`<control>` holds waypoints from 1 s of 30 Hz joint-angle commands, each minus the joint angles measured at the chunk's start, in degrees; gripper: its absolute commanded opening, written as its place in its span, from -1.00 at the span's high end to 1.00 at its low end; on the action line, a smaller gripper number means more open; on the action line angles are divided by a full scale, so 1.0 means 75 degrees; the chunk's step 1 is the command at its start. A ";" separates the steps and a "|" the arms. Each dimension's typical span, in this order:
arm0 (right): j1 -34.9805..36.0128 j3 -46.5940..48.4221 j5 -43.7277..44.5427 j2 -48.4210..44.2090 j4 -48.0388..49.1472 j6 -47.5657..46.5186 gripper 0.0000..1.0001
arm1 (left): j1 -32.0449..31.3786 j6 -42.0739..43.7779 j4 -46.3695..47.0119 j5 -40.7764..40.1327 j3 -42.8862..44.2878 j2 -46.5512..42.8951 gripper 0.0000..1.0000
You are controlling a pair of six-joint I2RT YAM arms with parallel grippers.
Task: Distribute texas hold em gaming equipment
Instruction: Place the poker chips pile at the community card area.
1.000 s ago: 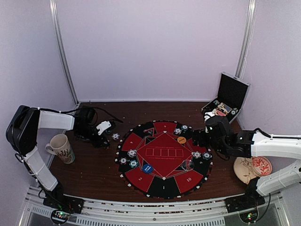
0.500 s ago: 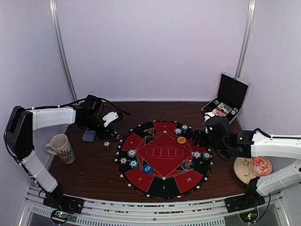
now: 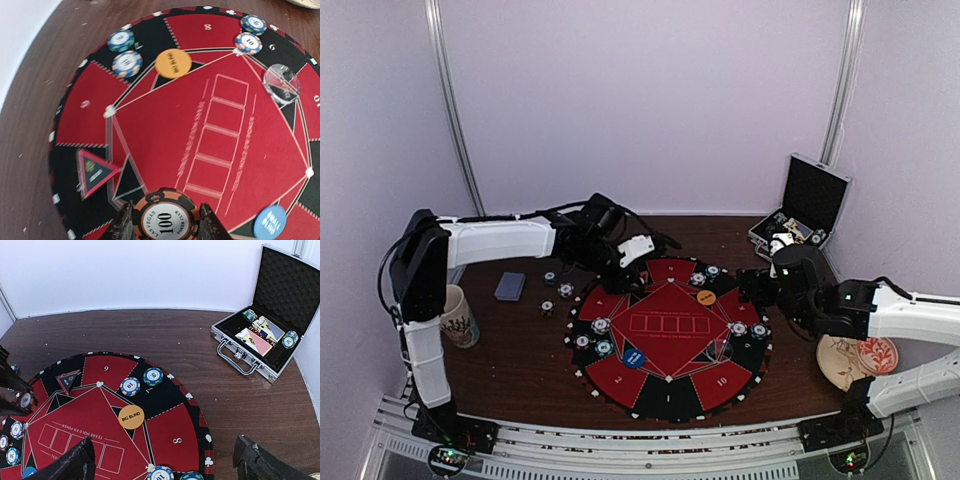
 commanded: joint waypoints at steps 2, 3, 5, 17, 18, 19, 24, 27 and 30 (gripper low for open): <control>0.0022 -0.0214 0.0570 -0.0510 0.0107 0.0199 -0.93 | -0.0556 -0.0535 0.0073 -0.0199 0.1045 0.1017 1.00; 0.0019 -0.0250 0.0613 -0.0604 0.0110 0.0210 -0.93 | -0.0657 -0.0550 0.0022 -0.0260 0.1235 0.1216 1.00; 0.0023 -0.0309 0.0655 -0.0770 0.0151 0.0240 -0.93 | -0.0835 -0.0574 -0.0066 -0.0347 0.1546 0.1592 1.00; 0.0013 -0.0338 0.0607 -0.0821 0.0191 0.0206 -0.93 | -0.1416 -0.0727 -0.0172 -0.0581 0.2360 0.2907 1.00; 0.0018 -0.0340 0.0613 -0.0814 0.0197 0.0201 -0.93 | -0.1432 -0.0721 -0.0170 -0.0566 0.2379 0.2940 1.00; 0.0009 -0.0335 0.0608 -0.0816 0.0188 0.0200 -0.93 | -0.1444 -0.0717 -0.0178 -0.0540 0.2383 0.2964 1.00; 0.0018 -0.0334 0.0597 -0.0812 0.0197 0.0188 -0.93 | -0.1448 -0.0681 -0.0187 -0.0536 0.2228 0.2884 0.17; 0.0015 -0.0330 0.0583 -0.0805 0.0197 0.0176 -0.93 | -0.1448 -0.0648 -0.0179 -0.0640 0.2039 0.2695 -0.21; 0.0016 -0.0314 0.0563 -0.0776 0.0198 0.0166 -0.93 | -0.1447 -0.0635 -0.0173 -0.0739 0.1881 0.2437 -0.51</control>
